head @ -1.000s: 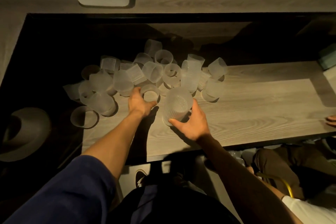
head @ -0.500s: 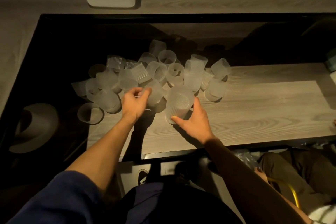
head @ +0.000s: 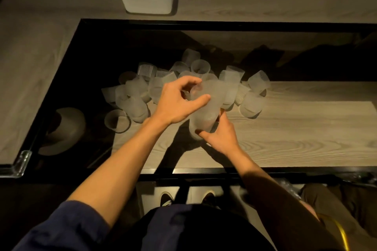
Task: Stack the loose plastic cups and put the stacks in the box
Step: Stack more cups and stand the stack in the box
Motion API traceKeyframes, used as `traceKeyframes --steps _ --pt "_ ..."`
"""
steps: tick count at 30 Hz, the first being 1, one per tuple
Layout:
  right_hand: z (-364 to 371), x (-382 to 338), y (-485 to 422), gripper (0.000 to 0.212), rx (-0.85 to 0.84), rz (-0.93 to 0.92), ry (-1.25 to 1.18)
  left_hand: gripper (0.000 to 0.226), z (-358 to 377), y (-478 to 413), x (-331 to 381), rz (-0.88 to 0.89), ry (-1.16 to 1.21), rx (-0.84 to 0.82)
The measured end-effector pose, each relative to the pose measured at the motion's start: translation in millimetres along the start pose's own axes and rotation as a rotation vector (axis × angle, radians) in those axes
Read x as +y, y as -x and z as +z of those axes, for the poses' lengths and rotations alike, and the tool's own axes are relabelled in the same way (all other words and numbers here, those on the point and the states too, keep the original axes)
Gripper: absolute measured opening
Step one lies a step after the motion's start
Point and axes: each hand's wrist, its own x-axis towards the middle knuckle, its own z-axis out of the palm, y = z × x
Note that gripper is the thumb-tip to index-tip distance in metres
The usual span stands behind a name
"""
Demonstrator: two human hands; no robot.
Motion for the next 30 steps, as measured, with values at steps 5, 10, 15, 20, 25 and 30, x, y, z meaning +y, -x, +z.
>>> traceKeyframes --steps 5,10,15,20,25,30 --pt "1 -1 2 0.086 -0.012 0.002 -0.021 0.055 -3 10 2 0.005 -0.084 -0.033" --pt "2 0 3 0.083 0.008 0.0 -0.02 0.056 2 12 5 -0.022 -0.075 -0.019" --pt "-1 1 4 0.076 0.0 -0.007 -0.013 0.054 6 15 -1 -0.001 -0.139 -0.047" --pt "-2 -3 5 0.079 -0.004 -0.011 -0.034 0.066 4 25 -18 -0.053 -0.246 -0.154" --pt "6 -9 4 0.082 -0.04 -0.038 -0.024 0.06 -9 32 -25 -0.133 -0.156 -0.161" --pt "20 -21 3 0.084 -0.124 -0.072 0.001 0.04 -31 42 -42 -0.323 -0.306 0.384"
